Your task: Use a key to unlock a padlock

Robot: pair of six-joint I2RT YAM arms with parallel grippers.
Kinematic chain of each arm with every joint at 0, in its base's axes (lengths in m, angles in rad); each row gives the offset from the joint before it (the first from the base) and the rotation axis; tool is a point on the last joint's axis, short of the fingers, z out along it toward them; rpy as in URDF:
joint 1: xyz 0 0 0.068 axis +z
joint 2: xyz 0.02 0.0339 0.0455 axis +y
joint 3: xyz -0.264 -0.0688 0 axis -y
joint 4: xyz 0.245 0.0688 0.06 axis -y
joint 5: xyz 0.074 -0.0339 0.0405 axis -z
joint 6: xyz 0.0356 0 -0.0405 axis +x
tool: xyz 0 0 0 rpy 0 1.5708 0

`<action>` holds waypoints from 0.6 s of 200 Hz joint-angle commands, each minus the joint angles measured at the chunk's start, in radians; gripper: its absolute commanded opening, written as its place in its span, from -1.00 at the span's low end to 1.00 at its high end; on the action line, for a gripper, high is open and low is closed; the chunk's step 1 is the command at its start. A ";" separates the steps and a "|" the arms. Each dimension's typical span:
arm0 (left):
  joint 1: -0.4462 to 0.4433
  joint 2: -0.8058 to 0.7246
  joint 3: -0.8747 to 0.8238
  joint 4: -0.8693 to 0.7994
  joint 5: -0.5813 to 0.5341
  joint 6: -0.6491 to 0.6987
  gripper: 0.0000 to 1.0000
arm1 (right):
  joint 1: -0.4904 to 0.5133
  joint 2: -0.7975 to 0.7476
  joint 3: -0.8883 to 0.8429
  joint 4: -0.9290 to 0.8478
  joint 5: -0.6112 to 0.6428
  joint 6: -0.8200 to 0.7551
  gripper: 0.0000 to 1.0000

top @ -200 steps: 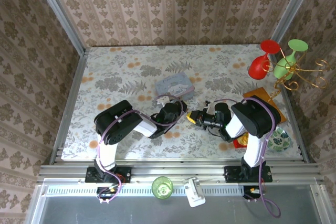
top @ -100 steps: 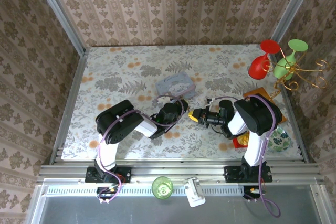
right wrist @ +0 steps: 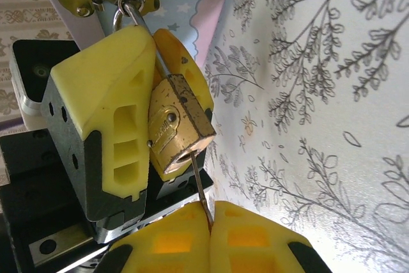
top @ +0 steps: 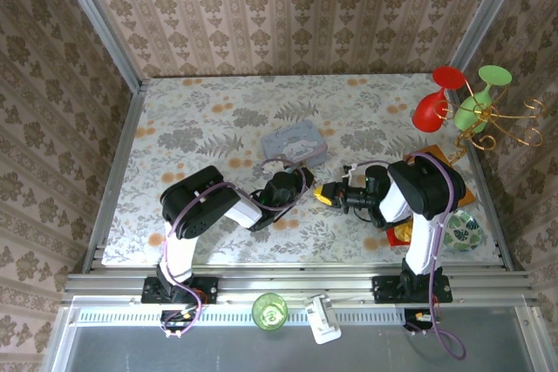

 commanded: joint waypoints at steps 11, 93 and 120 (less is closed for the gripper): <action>-0.056 -0.019 0.040 0.061 0.129 0.018 -1.00 | -0.004 0.020 0.048 0.034 0.061 -0.032 -1.00; -0.055 0.003 0.044 0.113 0.123 0.010 -1.00 | 0.003 0.051 0.063 0.046 0.017 -0.026 -1.00; -0.054 0.011 0.034 0.177 0.134 0.012 -1.00 | -0.001 0.022 0.078 0.041 -0.017 0.003 -1.00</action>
